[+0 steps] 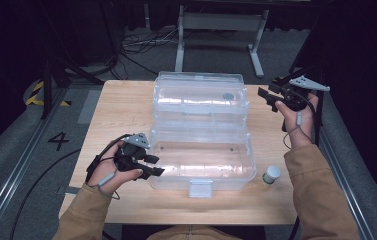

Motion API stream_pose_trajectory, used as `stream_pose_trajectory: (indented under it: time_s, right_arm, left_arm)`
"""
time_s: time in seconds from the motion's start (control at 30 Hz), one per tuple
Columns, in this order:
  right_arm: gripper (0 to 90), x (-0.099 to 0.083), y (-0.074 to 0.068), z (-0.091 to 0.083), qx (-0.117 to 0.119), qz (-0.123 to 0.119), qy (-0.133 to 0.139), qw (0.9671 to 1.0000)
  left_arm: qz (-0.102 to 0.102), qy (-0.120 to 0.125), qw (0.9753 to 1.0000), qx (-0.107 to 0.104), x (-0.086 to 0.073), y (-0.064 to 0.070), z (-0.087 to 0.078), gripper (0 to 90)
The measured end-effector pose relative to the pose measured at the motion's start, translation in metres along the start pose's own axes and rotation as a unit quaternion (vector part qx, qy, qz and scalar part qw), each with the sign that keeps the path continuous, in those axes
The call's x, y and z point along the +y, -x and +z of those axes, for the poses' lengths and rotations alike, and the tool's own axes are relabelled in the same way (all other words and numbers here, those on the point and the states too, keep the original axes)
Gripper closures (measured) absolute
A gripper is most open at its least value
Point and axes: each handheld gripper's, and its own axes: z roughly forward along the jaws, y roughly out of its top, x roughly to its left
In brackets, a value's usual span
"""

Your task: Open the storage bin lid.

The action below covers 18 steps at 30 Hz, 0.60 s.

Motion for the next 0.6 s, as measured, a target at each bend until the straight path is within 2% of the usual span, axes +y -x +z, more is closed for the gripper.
stream_pose_trajectory:
  time_s: [0.1, 0.13, 0.17, 0.2, 0.3, 0.33, 0.43, 0.47, 0.53, 0.6]
  right_arm:
    - [45.8, -0.006, -0.006, -0.017, 0.012, -0.001, -0.001, 0.9999]
    - [45.8, -0.006, -0.006, -0.017, 0.012, -0.001, -0.001, 0.9999]
    - [46.1, -0.011, -0.008, -0.029, 0.027, 0.001, -0.01, 0.9996]
    - [46.2, -0.013, -0.009, -0.032, 0.03, 0.002, -0.012, 0.9995]
    - [45.8, -0.02, -0.01, -0.046, 0.026, -0.006, -0.026, 0.9993]
    - [45.8, -0.02, -0.01, -0.046, 0.026, -0.006, -0.026, 0.9993]
    - [45.8, -0.027, -0.01, -0.061, 0.028, 0.007, -0.025, 0.9993]
    - [45.9, -0.027, -0.009, -0.064, 0.033, 0.001, -0.029, 0.999]
    - [46.2, -0.029, -0.01, -0.072, 0.043, 0.006, -0.023, 0.9988]
    - [45.7, -0.03, -0.011, -0.078, 0.044, 0.003, -0.027, 0.9987]
  left_arm:
    - [-0.025, 0.009, 0.9994, 0.021, -0.001, -0.009, -0.011, 49.8]
    - [-0.025, 0.009, 0.9994, 0.021, -0.001, -0.009, -0.011, 49.7]
    - [-0.028, 0.015, 0.9992, 0.026, -0.001, -0.013, -0.016, 49.7]
    - [-0.031, 0.021, 0.9989, 0.028, -0.002, -0.014, -0.018, 49.7]
    - [-0.039, 0.03, 0.998, 0.041, -0.003, -0.019, -0.024, 49.3]
    - [-0.039, 0.03, 0.998, 0.041, -0.003, -0.019, -0.024, 49.1]
    - [-0.047, 0.037, 0.9967, 0.055, -0.003, -0.026, -0.027, 48.0]
    - [-0.052, 0.041, 0.9963, 0.056, -0.004, -0.027, -0.028, 47.8]
    - [-0.055, 0.042, 0.9956, 0.063, -0.004, -0.03, -0.028, 47.7]
    - [-0.059, 0.045, 0.9949, 0.068, -0.004, -0.032, -0.028, 47.4]
